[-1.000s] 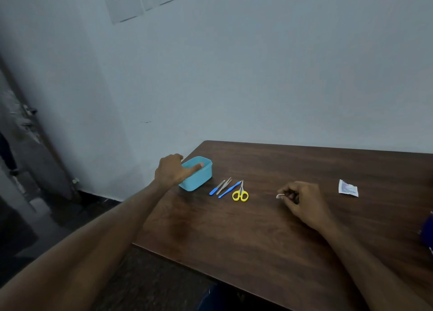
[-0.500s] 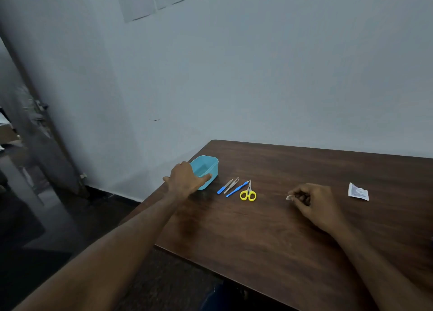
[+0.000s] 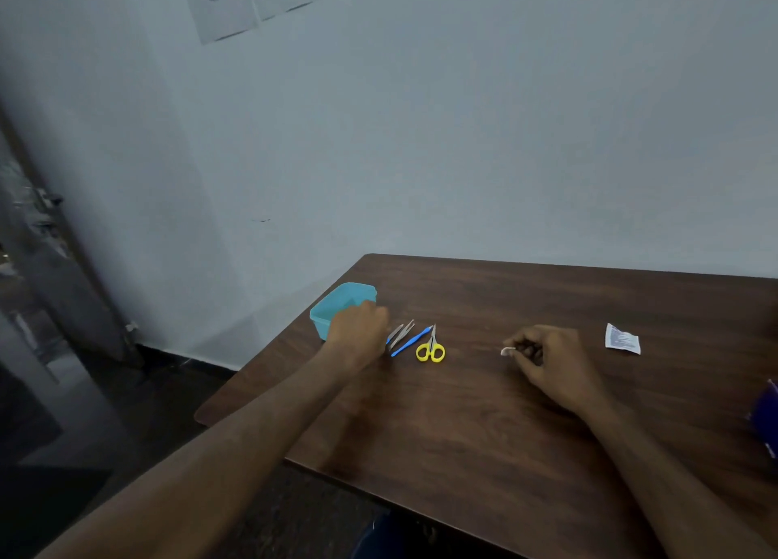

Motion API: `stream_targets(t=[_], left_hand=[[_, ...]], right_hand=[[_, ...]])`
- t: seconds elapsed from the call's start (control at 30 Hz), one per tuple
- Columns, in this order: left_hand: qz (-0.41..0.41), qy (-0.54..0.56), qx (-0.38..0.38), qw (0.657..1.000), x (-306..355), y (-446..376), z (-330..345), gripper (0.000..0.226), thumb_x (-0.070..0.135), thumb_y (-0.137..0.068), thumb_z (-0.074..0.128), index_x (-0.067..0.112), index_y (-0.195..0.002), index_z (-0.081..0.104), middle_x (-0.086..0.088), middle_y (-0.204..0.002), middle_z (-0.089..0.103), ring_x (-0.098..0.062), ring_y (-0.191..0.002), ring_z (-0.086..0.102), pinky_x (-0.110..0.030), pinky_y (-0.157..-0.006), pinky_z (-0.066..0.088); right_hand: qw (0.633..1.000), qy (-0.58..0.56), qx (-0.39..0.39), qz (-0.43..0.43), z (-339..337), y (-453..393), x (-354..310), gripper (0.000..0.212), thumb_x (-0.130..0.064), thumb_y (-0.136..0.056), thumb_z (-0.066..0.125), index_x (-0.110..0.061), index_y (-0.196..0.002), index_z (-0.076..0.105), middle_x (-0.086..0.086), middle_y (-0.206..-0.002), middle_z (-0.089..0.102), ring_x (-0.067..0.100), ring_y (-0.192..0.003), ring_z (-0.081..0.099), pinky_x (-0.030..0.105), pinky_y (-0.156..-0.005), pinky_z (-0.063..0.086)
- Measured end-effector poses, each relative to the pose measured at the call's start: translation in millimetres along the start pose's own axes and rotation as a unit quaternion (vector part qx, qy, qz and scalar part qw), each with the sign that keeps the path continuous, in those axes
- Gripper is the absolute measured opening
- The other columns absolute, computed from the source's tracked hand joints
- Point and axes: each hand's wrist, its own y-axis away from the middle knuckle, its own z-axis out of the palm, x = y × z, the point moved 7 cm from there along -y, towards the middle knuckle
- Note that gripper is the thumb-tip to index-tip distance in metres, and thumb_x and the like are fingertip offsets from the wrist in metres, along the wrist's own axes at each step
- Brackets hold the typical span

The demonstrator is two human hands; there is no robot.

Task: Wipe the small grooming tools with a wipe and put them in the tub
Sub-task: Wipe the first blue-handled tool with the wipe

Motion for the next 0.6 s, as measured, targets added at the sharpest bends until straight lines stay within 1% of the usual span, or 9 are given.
stream_targets(t=[0.13, 0.2, 0.3, 0.37, 0.4, 0.47, 0.5, 0.57, 0.6], left_hand=[[-0.014, -0.037, -0.020, 0.999, 5.6, 7.2, 12.3, 0.033, 0.039, -0.109, 0.054, 0.013, -0.126, 0.066, -0.011, -0.126, 0.067, -0.030, -0.110, 0.071, -0.038, -0.082, 0.054], [-0.025, -0.047, -0.020, 0.998, 5.3, 10.9, 10.8, 0.034, 0.041, -0.108, 0.056, 0.014, -0.125, 0.067, -0.010, -0.125, 0.068, -0.029, -0.108, 0.071, -0.036, -0.079, 0.053], [-0.049, -0.032, -0.018, 0.998, 2.0, 13.7, 8.2, 0.030, 0.036, -0.107, 0.061, 0.013, -0.125, 0.067, -0.009, -0.123, 0.069, -0.028, -0.107, 0.072, -0.034, -0.075, 0.049], [-0.068, -0.001, -0.014, 0.998, -2.3, 15.3, 8.6, 0.026, 0.031, -0.106, 0.062, 0.013, -0.123, 0.068, -0.010, -0.121, 0.069, -0.028, -0.106, 0.071, -0.034, -0.074, 0.048], [-0.078, 0.020, -0.014, 0.997, -4.8, 15.6, 9.6, 0.023, 0.029, -0.105, 0.063, 0.013, -0.120, 0.068, -0.010, -0.119, 0.069, -0.028, -0.104, 0.070, -0.034, -0.076, 0.051], [-0.093, 0.069, -0.008, 0.993, -8.5, 14.5, 12.8, 0.016, 0.024, -0.104, 0.061, 0.013, -0.112, 0.070, -0.010, -0.114, 0.070, -0.028, -0.098, 0.069, -0.039, -0.080, 0.057], [-0.100, 0.091, -0.004, 0.991, -9.4, 13.6, 14.0, 0.015, 0.023, -0.104, 0.060, 0.012, -0.108, 0.070, -0.011, -0.111, 0.070, -0.028, -0.095, 0.068, -0.041, -0.078, 0.057], [-0.117, 0.138, 0.028, 0.983, -8.9, 13.7, 9.5, 0.020, 0.028, -0.105, 0.059, 0.013, -0.101, 0.073, -0.008, -0.105, 0.071, -0.026, -0.088, 0.066, -0.041, -0.071, 0.052], [-0.126, 0.167, 0.062, 0.976, -9.8, 14.4, 3.6, 0.021, 0.031, -0.104, 0.060, 0.016, -0.099, 0.073, -0.005, -0.102, 0.072, -0.025, -0.088, 0.067, -0.040, -0.070, 0.052]], right_hand=[[1.000, 0.003, 0.001, 0.000, -2.6, 0.6, -1.4, 0.021, -0.008, -0.082, 0.087, -0.028, -0.083, 0.081, -0.011, -0.074, 0.072, 0.007, -0.067, 0.066, 0.029, -0.066, 0.056], [1.000, 0.001, -0.002, -0.002, -2.9, 0.6, -2.7, 0.018, -0.011, -0.082, 0.088, -0.028, -0.083, 0.081, -0.012, -0.074, 0.071, 0.007, -0.068, 0.066, 0.023, -0.065, 0.054], [1.000, 0.004, -0.016, -0.009, 0.1, 0.2, -4.7, 0.018, -0.010, -0.083, 0.088, -0.026, -0.082, 0.081, -0.012, -0.072, 0.069, 0.009, -0.070, 0.066, 0.012, -0.062, 0.047], [1.000, 0.009, -0.023, -0.012, 1.4, 0.3, -5.0, 0.018, -0.009, -0.083, 0.088, -0.026, -0.083, 0.081, -0.011, -0.073, 0.070, 0.011, -0.070, 0.066, 0.012, -0.061, 0.047], [1.000, 0.011, -0.024, -0.013, 1.1, 0.6, -4.7, 0.018, -0.009, -0.083, 0.088, -0.026, -0.083, 0.081, -0.012, -0.073, 0.070, 0.011, -0.070, 0.066, 0.013, -0.061, 0.048], [1.000, 0.013, -0.020, -0.012, -0.6, 1.7, -5.0, 0.017, -0.010, -0.083, 0.088, -0.026, -0.083, 0.081, -0.013, -0.073, 0.070, 0.009, -0.068, 0.065, 0.015, -0.061, 0.049], [1.000, 0.016, -0.013, -0.010, -2.4, 2.0, -5.6, 0.017, -0.011, -0.083, 0.087, -0.027, -0.083, 0.081, -0.012, -0.073, 0.070, 0.007, -0.066, 0.064, 0.018, -0.062, 0.050], [1.000, 0.018, 0.011, -0.001, -8.3, 2.7, -6.0, 0.015, -0.013, -0.084, 0.086, -0.027, -0.084, 0.081, -0.011, -0.074, 0.070, 0.003, -0.066, 0.063, 0.020, -0.064, 0.050], [1.000, 0.014, 0.027, 0.005, -11.5, 2.1, -6.5, 0.013, -0.014, -0.084, 0.086, -0.026, -0.085, 0.081, -0.011, -0.075, 0.070, 0.002, -0.068, 0.062, 0.020, -0.065, 0.048]])
